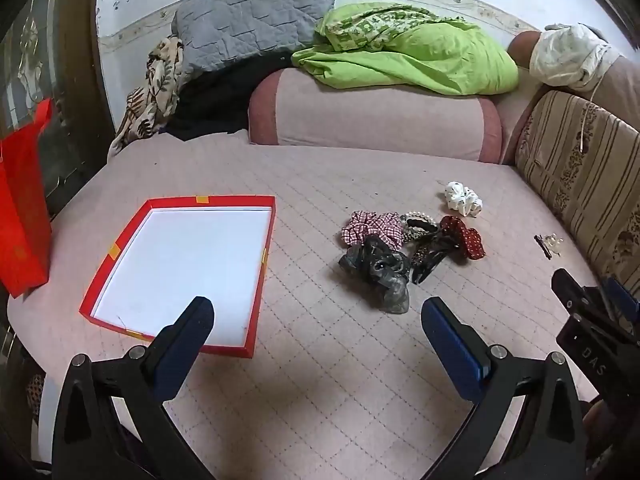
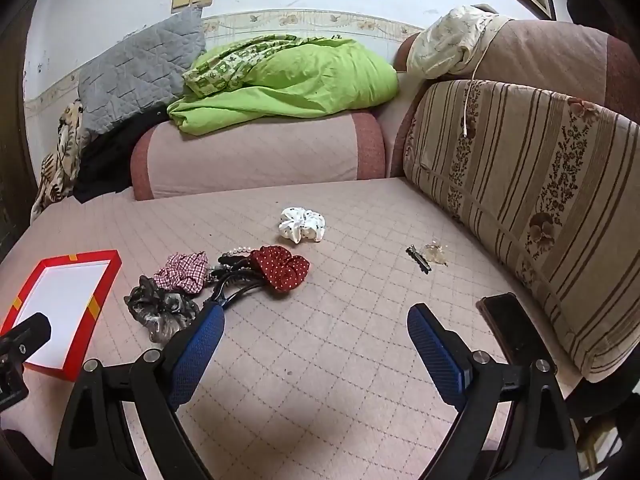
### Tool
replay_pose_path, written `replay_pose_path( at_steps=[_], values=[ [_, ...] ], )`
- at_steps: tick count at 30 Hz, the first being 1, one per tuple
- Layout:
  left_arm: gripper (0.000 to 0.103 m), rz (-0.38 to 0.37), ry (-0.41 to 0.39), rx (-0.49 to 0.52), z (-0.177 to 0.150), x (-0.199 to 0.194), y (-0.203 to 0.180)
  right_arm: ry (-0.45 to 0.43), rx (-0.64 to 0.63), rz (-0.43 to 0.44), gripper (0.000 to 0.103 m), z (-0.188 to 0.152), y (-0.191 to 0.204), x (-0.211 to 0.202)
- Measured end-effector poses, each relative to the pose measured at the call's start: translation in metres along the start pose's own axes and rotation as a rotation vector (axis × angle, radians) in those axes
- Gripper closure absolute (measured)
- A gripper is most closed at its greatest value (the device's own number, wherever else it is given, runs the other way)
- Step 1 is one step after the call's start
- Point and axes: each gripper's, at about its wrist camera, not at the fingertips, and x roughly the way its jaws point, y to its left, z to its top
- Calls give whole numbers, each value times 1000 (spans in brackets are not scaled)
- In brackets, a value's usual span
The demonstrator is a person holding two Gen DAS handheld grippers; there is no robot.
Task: Organize jewelry
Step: 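Move both tools toward the pile of hair accessories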
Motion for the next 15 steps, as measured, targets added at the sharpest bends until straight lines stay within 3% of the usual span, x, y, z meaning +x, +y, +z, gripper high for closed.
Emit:
replay_pose_path(
  at_steps=[15],
  values=[
    [0, -22, -34, 10, -1, -37, 0, -29, 5, 4, 8, 5, -3, -32]
  ],
)
